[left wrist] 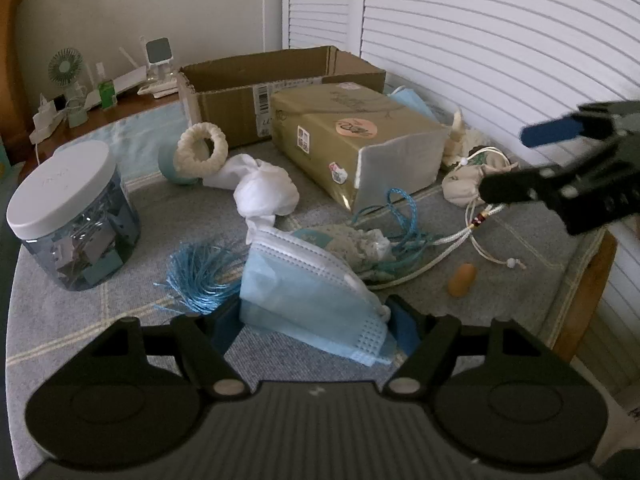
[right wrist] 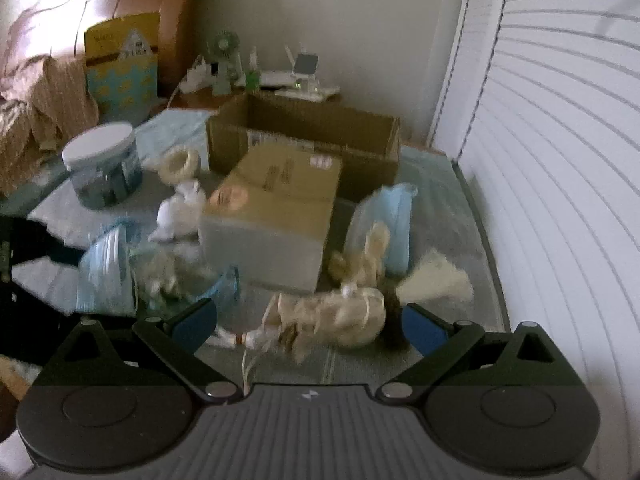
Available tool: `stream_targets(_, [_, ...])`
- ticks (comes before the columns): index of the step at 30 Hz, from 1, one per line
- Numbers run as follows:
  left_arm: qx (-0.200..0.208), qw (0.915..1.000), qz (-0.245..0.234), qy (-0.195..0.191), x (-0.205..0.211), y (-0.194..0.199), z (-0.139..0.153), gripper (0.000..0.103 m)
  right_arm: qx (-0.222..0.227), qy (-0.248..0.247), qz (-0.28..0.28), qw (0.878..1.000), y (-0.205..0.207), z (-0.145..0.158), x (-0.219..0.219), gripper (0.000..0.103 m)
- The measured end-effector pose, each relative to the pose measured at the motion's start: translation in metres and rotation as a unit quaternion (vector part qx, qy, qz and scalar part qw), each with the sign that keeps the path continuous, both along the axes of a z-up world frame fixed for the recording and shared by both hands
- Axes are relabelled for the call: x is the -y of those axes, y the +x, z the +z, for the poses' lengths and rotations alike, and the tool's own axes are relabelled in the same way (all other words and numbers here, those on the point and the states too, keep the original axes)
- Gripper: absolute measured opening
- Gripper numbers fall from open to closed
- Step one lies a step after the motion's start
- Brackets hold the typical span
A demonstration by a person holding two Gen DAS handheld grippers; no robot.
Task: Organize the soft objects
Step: 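Reach the right tool to the cream drawstring pouch while the left tool grasps the blue mask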
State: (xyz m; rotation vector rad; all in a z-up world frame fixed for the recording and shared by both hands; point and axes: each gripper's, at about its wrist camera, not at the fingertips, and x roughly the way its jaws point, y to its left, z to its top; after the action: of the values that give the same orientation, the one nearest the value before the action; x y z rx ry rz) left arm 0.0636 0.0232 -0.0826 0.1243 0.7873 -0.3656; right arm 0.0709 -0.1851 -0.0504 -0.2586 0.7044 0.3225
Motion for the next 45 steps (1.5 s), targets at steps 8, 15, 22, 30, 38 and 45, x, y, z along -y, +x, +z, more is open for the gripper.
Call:
stream_targets(8, [-0.003,1.0000,0.003,0.002,0.001,0.001,0.000,0.075,-0.038,0.019,0.018,0.999,0.020,-0.015,-0.001,0.101])
stream_targets(15, [-0.004,1.0000,0.000,0.007,0.002,0.001,0.000,0.076,-0.095,0.046,0.035,0.994,-0.005,-0.022,0.008,0.101])
stream_targets(22, [-0.001,0.9999,-0.002,0.010,0.003,0.001,0.002,0.075,-0.054,0.025,0.053,0.997,-0.005,-0.013,0.004,0.101])
stream_targets(30, [-0.008,1.0000,0.001,0.005,0.001,0.003,0.000,0.076,-0.048,0.027,0.025,0.998,0.028,-0.027,0.011,0.101])
stream_targets(38, [-0.009,0.9999,-0.002,0.007,0.001,0.004,0.000,0.076,-0.073,0.044,0.006,0.996,0.029,-0.033,0.026,0.102])
stream_targets(45, [-0.009,0.9998,-0.011,0.017,0.003,0.006,0.000,0.076,-0.091,0.045,0.007,0.995,0.034,-0.039,0.026,0.099])
